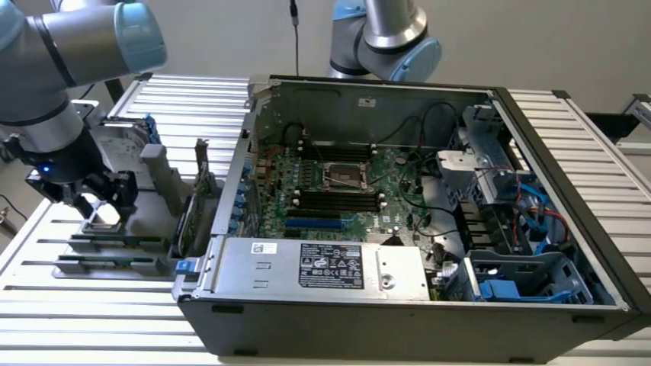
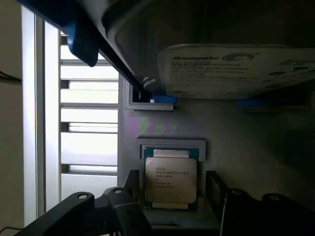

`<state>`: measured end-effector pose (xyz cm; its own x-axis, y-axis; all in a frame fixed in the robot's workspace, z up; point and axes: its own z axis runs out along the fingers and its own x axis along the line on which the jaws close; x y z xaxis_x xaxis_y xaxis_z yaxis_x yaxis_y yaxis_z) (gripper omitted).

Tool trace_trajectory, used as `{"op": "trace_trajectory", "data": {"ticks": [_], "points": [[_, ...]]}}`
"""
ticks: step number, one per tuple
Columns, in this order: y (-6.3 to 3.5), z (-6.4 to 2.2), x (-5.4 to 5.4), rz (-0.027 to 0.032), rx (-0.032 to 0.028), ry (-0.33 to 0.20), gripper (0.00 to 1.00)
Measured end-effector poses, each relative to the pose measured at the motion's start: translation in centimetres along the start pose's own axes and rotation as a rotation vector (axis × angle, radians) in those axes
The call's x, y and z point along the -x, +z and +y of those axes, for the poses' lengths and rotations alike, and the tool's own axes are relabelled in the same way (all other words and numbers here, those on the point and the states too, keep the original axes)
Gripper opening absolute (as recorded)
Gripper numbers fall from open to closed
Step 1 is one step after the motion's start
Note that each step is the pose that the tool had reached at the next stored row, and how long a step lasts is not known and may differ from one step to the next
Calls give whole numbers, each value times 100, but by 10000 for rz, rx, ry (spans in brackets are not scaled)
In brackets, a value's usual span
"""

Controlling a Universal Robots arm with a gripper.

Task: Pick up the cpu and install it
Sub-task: 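Pick up the cpu and move it towards the insertion slot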

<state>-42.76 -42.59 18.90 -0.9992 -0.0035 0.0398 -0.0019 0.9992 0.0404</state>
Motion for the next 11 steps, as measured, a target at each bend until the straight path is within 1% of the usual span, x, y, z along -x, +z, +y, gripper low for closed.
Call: {"op": "trace_trajectory", "data": {"ticks": [4,11], "points": [[11,-1,1,22,-23,60,65],[21,7,1,17,-26,66,65]]}}
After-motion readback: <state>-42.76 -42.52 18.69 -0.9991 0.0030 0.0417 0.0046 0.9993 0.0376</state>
